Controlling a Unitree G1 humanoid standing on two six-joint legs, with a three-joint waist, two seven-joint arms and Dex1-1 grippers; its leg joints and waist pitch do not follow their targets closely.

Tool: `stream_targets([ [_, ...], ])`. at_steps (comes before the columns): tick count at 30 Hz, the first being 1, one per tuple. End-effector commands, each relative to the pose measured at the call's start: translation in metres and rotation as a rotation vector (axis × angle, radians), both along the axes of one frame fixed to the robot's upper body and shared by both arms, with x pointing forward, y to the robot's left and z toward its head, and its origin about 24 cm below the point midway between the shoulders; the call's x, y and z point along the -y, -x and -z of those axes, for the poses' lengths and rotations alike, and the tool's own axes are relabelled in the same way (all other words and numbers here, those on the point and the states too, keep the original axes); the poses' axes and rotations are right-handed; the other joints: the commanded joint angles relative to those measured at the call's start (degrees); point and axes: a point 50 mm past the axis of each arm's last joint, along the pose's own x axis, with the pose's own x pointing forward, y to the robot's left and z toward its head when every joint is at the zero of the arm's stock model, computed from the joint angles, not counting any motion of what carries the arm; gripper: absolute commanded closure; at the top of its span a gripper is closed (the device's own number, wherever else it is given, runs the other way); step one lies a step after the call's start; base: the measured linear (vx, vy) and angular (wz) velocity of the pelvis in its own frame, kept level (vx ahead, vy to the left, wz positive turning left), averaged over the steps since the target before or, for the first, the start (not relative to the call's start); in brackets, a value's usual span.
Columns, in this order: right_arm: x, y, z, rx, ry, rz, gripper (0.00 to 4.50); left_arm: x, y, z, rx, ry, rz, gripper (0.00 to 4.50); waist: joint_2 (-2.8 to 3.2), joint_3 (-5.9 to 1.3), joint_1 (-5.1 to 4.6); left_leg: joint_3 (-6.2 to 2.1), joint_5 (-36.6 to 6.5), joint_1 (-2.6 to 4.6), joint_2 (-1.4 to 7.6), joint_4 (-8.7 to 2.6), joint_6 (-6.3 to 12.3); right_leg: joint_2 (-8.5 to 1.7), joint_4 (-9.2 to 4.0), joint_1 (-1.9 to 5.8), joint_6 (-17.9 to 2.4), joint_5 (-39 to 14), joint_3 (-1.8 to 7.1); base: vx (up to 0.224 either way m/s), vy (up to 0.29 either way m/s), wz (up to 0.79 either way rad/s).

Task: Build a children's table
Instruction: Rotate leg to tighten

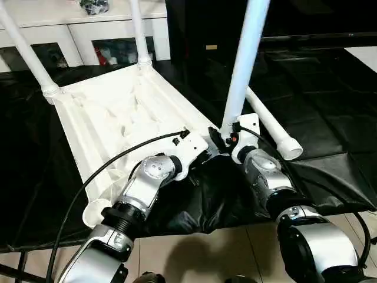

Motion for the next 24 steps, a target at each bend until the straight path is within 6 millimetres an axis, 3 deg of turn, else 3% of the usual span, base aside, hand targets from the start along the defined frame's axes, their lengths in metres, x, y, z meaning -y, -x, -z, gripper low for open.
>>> stream_targets([
  [1,-0.029,0.01,0.008,-0.035,-0.01,-0.143,0.17,0.011,-0.005,-0.021,0.092,0.077,0.038,4.5,-0.87,-4.27,0.45,-1.33,-17.1,1.36,2.13,-3.89,3.02,-2.88,-4.55,2.34,-13.6,-12.8,1.42,0.0,0.0,0.0],
  [6,-0.026,0.01,0.005,0.002,-0.004,-0.162,0.04,0.009,-0.004,-0.02,0.089,0.077,0.051,4.5,-0.81,-4.27,0.46,-1.31,-17.1,1.42,2.2,-3.89,3.17,-2.91,-4.58,2.27,-13.7,-12.8,1.45,0.0,0.0,0.0],
  [16,0.005,0.015,0.003,0.079,0.13,-0.306,0.04,0.0,0.004,-0.017,0.068,0.07,0.203,4.5,-0.36,-4.27,1.06,-1.23,-17.6,1.59,2.36,-3.91,3.6,-2.72,-4.4,2.28,-14.7,-10.8,1.42,0.0,0.0,0.0],
  [17,0.014,0.021,0.003,0.085,0.153,-0.403,0.04,-0.007,0.007,-0.016,0.055,0.064,0.252,4.5,-0.15,-4.23,1.45,-1.21,-18.1,1.79,2.39,-3.89,3.24,-2.68,-4.5,2.28,-14.6,-11.4,1.42,0.0,0.0,0.0],
  [24,0.036,0.037,-0.002,0.061,0.176,-0.627,0.04,-0.024,0.012,-0.015,0.03,0.025,0.349,4.5,-0.31,-4.23,2.41,-1.14,-18.4,1.74,2.54,-3.95,3.53,-2.53,-4.29,2.35,-14.2,-10.7,1.46,0.0,0.0,0.0],
])
